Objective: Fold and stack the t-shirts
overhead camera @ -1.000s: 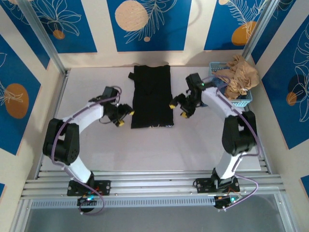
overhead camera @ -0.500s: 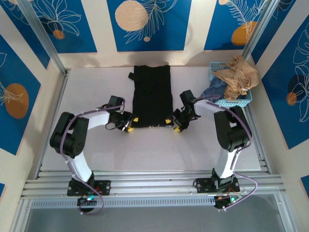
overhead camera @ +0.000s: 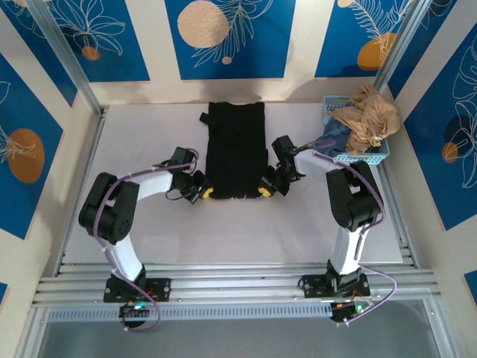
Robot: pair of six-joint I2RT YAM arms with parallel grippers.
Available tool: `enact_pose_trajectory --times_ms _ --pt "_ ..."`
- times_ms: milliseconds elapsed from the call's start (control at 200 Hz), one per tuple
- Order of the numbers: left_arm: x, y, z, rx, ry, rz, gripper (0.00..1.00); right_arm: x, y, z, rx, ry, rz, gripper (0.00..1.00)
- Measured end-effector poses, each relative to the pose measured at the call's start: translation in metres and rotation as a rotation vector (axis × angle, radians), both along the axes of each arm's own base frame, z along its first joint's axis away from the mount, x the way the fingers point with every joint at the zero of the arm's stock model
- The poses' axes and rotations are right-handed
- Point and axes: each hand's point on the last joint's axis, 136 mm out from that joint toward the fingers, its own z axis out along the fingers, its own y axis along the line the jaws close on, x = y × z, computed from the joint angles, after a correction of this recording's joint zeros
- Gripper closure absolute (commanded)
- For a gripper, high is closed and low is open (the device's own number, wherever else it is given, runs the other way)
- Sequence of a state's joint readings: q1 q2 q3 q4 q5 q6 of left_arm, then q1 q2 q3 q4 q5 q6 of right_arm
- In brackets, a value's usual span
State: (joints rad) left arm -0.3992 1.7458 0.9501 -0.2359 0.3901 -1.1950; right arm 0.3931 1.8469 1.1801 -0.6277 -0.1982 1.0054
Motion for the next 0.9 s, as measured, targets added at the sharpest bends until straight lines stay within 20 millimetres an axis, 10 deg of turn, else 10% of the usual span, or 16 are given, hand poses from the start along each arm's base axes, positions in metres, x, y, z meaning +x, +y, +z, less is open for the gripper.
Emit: enact_pose_trajectory --times_ms 275,380,465,565,710,900 --pt "-0.113 0.010 0.004 0.049 0.063 -0.148 1.00 -0.121 -0.005 -0.004 -0.085 0.137 0.150 1.00" --pt "-0.142 0.019 0.004 0.060 0.086 -0.178 0.62 -0.151 -0.008 -0.006 -0.096 0.170 0.181 0.84" --pt "-0.142 0.028 0.011 0.090 0.081 -0.164 0.53 -0.158 -0.014 -0.005 -0.114 0.166 0.182 0.69" --pt "-0.114 0.032 0.033 0.103 0.036 -0.136 0.54 -0.154 -0.022 0.001 -0.134 0.150 0.164 0.61" --pt "-0.022 0.039 0.064 0.110 -0.086 -0.056 0.59 -0.140 -0.028 0.018 -0.145 0.096 0.144 0.58" --pt "0.103 0.047 0.052 0.140 -0.173 -0.019 0.64 -0.116 -0.026 0.043 -0.119 0.006 0.128 0.58"
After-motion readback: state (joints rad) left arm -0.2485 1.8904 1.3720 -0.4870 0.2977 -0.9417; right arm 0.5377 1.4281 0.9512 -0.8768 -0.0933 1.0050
